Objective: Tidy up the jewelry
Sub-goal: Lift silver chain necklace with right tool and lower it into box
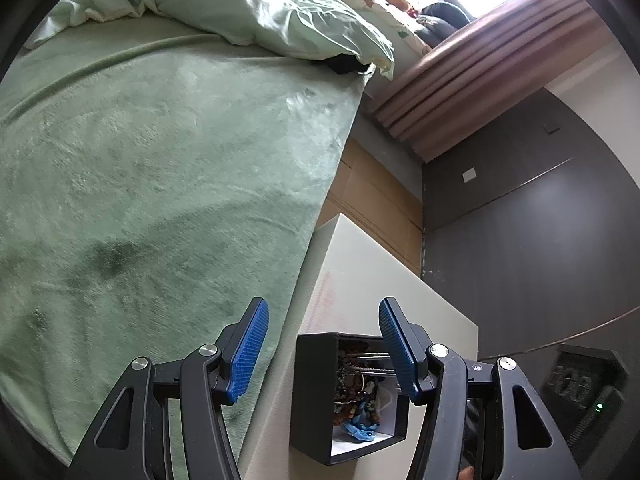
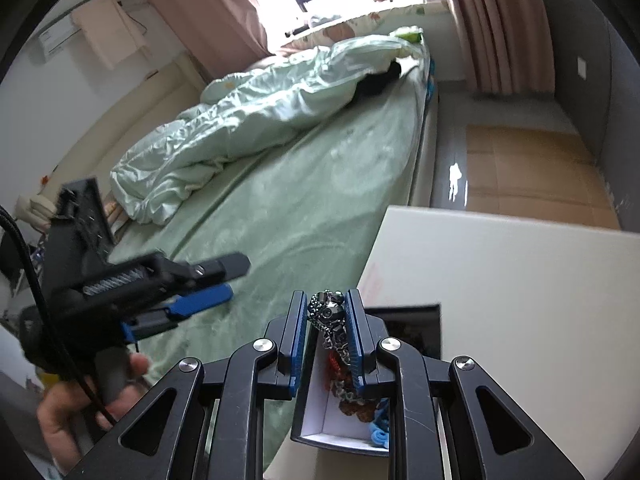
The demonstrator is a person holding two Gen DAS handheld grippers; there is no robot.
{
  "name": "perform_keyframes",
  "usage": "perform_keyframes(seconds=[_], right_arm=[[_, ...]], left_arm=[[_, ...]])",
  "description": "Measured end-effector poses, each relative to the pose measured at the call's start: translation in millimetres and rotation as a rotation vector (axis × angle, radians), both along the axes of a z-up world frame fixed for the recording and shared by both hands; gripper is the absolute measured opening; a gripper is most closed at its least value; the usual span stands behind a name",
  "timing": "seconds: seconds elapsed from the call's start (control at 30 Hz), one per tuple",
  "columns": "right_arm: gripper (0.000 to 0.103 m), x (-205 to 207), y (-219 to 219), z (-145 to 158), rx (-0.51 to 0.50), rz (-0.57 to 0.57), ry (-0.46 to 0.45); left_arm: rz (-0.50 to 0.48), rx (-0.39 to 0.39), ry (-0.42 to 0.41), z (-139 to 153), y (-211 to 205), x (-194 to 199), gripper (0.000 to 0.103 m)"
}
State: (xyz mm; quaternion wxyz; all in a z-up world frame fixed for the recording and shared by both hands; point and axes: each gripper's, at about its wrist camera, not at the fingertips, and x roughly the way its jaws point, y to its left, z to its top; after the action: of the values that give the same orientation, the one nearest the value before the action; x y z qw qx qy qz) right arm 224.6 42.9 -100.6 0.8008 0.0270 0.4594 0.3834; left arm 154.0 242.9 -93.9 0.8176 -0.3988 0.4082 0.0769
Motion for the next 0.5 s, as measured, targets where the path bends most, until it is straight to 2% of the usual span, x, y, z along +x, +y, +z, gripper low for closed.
perform_keyframes(seconds=[0.17, 0.2, 0.27, 0.3, 0.5], right_arm=[[0.022, 11.3, -6.1, -20.7, -0.015, -0.033, 0.122], [0.024, 11.6, -9.3, -20.2, -0.011, -0.041, 0.125], [0.037, 10.1, -20.9, -13.1, 0.004, -0.066, 0.107], [0.039, 9.2, -27.5, -9.0, 0.011, -0.079, 0.098], [0.041, 3.2, -72.6, 10.8, 0.021, -0.168, 0.056]], left_arm=[[0.010, 0.002, 0.007, -0.2, 2.5, -1.4, 0.059], [0.010, 0.006, 0.008, 0.3, 1.5, -1.7, 0.059], [0.002, 0.017, 0.010, 1.5, -2.5, -1.4, 0.059], [-0.005, 0.022, 0.010, 2.2, -5.3, -0.9, 0.059], [-0.041, 0.078, 0.009, 10.7, -27.2, -2.9, 0.059]])
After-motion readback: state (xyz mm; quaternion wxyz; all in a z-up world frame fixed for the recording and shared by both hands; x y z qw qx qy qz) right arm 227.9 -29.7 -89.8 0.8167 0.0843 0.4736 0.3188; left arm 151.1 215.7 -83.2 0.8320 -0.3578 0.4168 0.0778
